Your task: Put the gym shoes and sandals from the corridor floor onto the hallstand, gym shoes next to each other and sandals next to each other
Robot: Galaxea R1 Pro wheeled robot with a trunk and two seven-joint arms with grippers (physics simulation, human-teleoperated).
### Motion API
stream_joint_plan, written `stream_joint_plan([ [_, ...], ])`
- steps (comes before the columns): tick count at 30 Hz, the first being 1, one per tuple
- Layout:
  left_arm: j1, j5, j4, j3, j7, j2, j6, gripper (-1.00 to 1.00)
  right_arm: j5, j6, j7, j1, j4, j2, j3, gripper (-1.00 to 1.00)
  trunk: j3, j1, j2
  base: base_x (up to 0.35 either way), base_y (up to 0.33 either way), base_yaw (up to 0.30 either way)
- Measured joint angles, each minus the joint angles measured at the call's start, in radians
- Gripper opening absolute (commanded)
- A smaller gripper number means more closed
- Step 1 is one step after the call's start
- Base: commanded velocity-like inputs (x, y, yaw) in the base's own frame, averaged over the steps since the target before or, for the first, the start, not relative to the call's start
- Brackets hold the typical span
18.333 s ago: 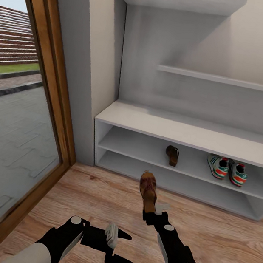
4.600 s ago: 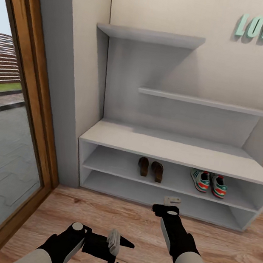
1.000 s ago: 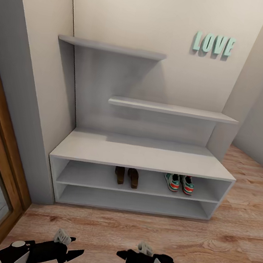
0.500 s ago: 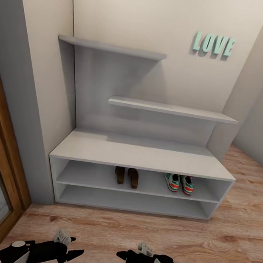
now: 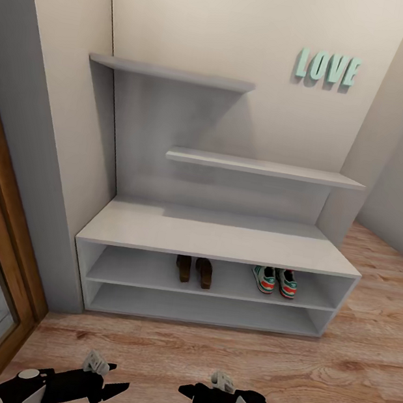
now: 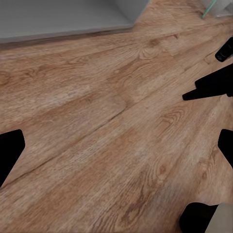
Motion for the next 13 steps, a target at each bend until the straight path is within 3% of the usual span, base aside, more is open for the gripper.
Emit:
stream_joint_plan([
  [13, 0.0, 0.0, 0.0, -0.001, 0.0, -0.004, 0.001, 1.0, 0.0, 0.0, 0.0, 0.0, 0.0, 0.0, 0.0, 1.0, 0.0, 0.0, 0.0, 0.0, 0.0, 0.0],
])
